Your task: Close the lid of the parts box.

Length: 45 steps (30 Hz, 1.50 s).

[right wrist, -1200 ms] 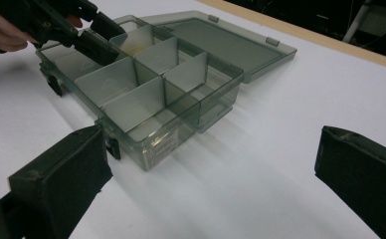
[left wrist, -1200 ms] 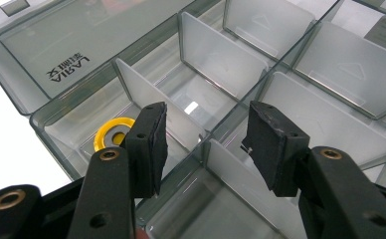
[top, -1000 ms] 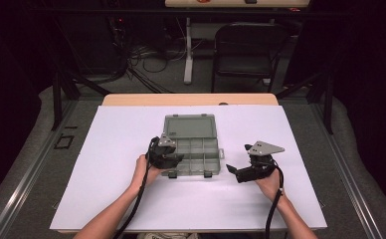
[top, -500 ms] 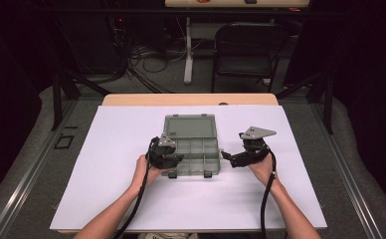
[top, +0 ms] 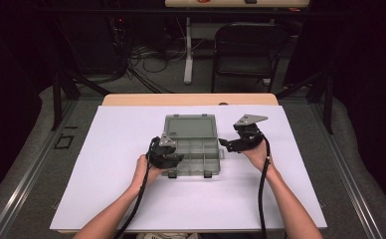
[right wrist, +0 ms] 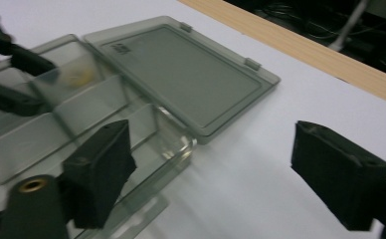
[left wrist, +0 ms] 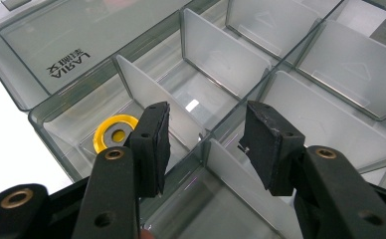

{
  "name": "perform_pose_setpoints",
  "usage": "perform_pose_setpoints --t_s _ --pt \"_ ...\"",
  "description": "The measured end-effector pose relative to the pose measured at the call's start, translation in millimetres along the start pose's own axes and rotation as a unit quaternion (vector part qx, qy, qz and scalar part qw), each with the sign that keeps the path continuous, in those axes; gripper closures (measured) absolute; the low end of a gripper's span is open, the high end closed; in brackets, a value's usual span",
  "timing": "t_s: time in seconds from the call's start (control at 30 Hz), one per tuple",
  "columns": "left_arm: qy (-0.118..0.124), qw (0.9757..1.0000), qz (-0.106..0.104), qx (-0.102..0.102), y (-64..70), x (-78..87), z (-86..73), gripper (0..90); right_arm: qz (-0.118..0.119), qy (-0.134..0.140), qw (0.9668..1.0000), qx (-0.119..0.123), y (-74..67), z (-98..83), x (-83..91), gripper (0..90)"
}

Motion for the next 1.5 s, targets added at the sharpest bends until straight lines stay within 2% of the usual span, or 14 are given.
perform_pose_setpoints --t_s 0.1,0.17,0.2,0.4,0.43,0.6,0.7,0.8,0.87,0.9,1.1,1.23,1.5 --pt "0.001 1.0 0.0 0.001 0.1 -0.2 0.0 53.2 -0.002 -0.004 0.9999 -0.012 7.6 2.4 -7.3 31.0" --pt "0.001 1.0 0.002 0.002 0.0 -0.2 0.0 53.2 -0.001 -0.017 0.9997 -0.014 11.5 2.4 -14.8 37.7" --pt "0.0 1.0 0.003 0.002 0.1 -0.2 0.1 53.2 -0.004 -0.024 0.9996 -0.014 13.1 2.1 -18.1 44.8" --pt "0.0 1.0 0.002 0.004 0.0 -0.4 0.2 53.2 -0.009 -0.069 0.9975 -0.013 25.1 -4.8 -36.2 74.6" --pt "0.0 1.0 0.003 0.004 0.0 -0.4 0.2 53.2 -0.014 -0.075 0.997 -0.012 26.8 -6.9 -39.1 78.0" --pt "0.0 1.0 0.003 0.002 0.1 -0.8 0.3 53.3 -0.001 -0.107 0.9942 -0.01 26.1 -18.0 -53.0 89.7" --pt "0.001 1.0 0.003 0.003 0.2 -0.8 0.2 53.3 0.005 -0.119 0.9928 -0.014 25.5 -18.0 -60.1 90.0" --pt "0.002 1.0 0.003 0.002 0.2 -0.9 0.2 53.4 0.01 -0.136 0.9906 -0.013 23.7 -19.2 -65.5 90.0" --pt "0.001 1.0 0.003 0.001 0.2 -0.9 0.2 53.4 0.009 -0.152 0.9884 -0.003 22.6 -22.9 -69.2 90.0" --pt "0.001 1.0 0.003 0.001 0.2 -0.9 0.2 53.4 0.01 -0.156 0.9877 -0.008 21.2 -24.2 -69.9 90.0" --pt "0.002 1.0 0.002 -0.001 0.1 -1.1 0.1 53.6 0.013 -0.156 0.9877 -0.006 22.5 -28.6 -76.5 90.0" --pt "0.001 1.0 0.001 -0.005 -0.1 -1.5 0.1 53.9 0.009 -0.166 0.9861 -0.007 22.5 -32.0 -78.7 90.0" --pt "0.0 1.0 -0.002 -0.009 -0.2 -1.8 -0.2 54.2 0.012 -0.158 0.9874 -0.012 22.8 -32.0 -79.7 90.0"
Point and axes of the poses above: each handheld gripper's, and its own axes: x roughly backward along the jaws, z roughly out of its top, y roughly to its right, the point moved 10 cm from there along -x, roughly forward along the jaws, and after that the axes turned 1 degree about z, right-handed, at the moved point
